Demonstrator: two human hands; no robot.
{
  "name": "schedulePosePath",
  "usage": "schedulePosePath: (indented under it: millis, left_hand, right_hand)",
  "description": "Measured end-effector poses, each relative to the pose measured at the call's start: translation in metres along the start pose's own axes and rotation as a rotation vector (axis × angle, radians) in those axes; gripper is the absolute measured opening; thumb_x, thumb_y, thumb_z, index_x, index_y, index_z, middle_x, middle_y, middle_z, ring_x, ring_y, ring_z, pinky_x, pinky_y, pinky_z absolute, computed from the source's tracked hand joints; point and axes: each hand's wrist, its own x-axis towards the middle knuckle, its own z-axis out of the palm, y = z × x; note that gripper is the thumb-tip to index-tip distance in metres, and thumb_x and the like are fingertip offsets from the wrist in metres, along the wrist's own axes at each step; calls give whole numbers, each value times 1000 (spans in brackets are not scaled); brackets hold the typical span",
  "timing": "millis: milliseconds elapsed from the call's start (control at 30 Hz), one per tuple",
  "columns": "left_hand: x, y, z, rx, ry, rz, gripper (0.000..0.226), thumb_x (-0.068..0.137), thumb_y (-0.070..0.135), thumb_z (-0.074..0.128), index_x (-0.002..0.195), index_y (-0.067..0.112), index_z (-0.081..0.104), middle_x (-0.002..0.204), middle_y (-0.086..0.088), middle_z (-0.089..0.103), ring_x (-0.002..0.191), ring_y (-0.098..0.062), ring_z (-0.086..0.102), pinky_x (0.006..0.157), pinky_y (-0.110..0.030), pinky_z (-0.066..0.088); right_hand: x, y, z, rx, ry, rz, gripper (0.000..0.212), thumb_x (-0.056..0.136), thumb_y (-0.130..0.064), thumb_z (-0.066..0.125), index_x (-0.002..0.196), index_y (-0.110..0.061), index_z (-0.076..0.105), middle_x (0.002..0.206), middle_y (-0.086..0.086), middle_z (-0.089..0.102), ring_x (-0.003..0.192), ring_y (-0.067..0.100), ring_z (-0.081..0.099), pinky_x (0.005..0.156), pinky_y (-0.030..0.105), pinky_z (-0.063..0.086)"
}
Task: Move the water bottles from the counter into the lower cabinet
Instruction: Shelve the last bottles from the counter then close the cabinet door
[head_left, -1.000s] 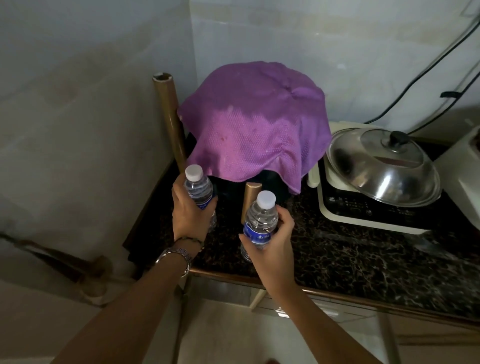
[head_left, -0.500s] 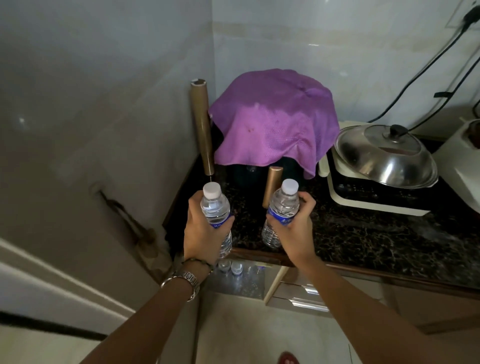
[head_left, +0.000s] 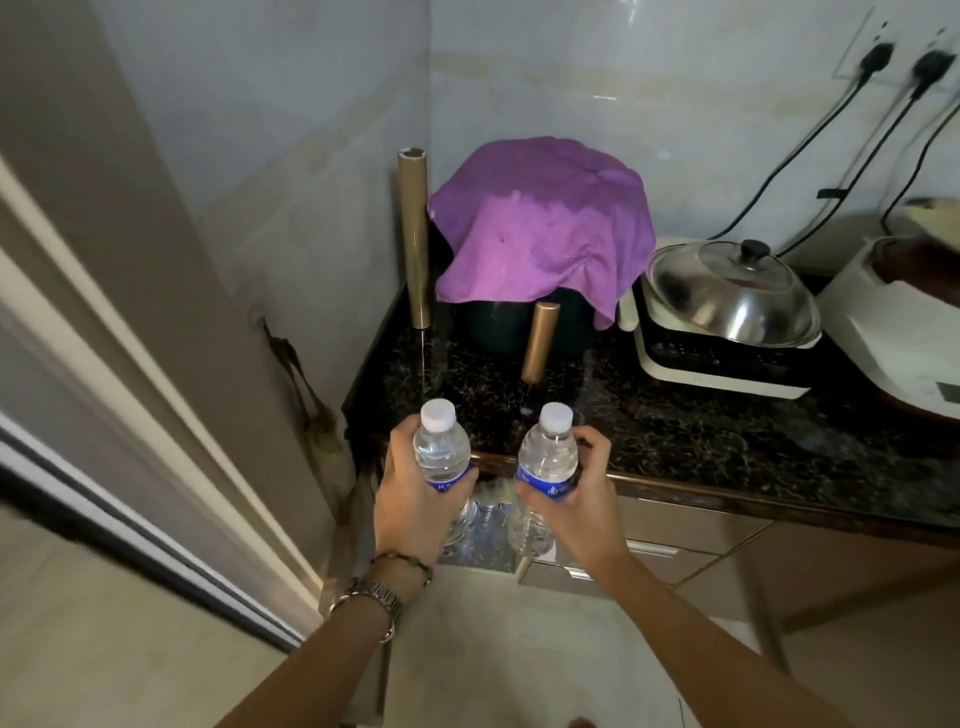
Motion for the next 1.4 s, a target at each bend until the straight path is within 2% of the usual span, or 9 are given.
schedulePosePath:
  millis: [133,300,467,600,767,900,1100,1200,1400]
  left_hand:
    - [-19,-10,12,21,37,-69,73,65,24,82,123,31,39,120,5,58,106,-20,57,85,-32,46]
    - [-36,-31,43,54,115,-120,71,64,26,84,121,22,43,115,4,59,101,-20,58,81,-32,47]
    - [-57,-76,78,112,138,-182,73,62,22,85,120,29,41,115,5,57,96,-14,57,72,-25,44]
    - [-74,-120,106,102,128,-247,72,62,20,85,115,36,38,110,11,54,95,-8,53,71,-12,37]
    - [-89,-187,142,92,138,-306,71,62,17,85,116,31,41,109,9,56,95,-8,54,71,-4,35]
    - [-92,-244,168,84,171,-314,72,62,15,85,119,25,43,108,12,53,93,1,49,68,1,35]
    - [-84,-336,203,70,235,-363,73,63,19,84,122,28,43,108,15,53,95,-8,50,79,-25,39]
    - [-78,-384,220,63,235,-367,67,65,19,83,117,33,42,105,13,54,93,-9,51,79,-27,39]
    - [-64,-464,251,26,243,-355,63,66,18,82,118,24,46,104,5,59,93,-15,56,79,-28,41]
  right_hand:
    - [-5,17,4,34,-11,42,78,65,-24,85,107,-57,29,100,-28,61,93,6,64,78,39,56]
    - [-7,53,13,76,-66,56,75,67,-17,85,115,-41,32,105,-24,56,96,-10,59,70,8,49]
    - [-15,108,21,96,-121,54,77,66,-19,86,122,-35,35,113,-21,56,103,-14,56,76,6,48]
    - [-22,162,31,57,-176,57,82,67,-25,85,119,-53,28,120,-23,53,107,-7,58,82,12,51]
    - [-28,233,56,44,-180,67,81,67,-22,85,123,-42,30,120,-27,51,107,-9,57,83,12,51]
    - [-29,286,86,70,-173,66,77,68,-17,85,119,-38,32,115,-14,59,104,7,63,83,24,56]
    - [-16,359,147,171,-105,49,74,71,-11,82,117,-44,35,116,-20,59,109,3,60,89,18,51]
    - [-8,397,178,204,-74,55,76,72,-13,81,118,-50,34,118,-14,61,109,5,60,90,24,53]
    - [7,465,227,287,-44,79,80,69,-13,83,129,-36,37,123,-13,57,113,7,58,95,42,52]
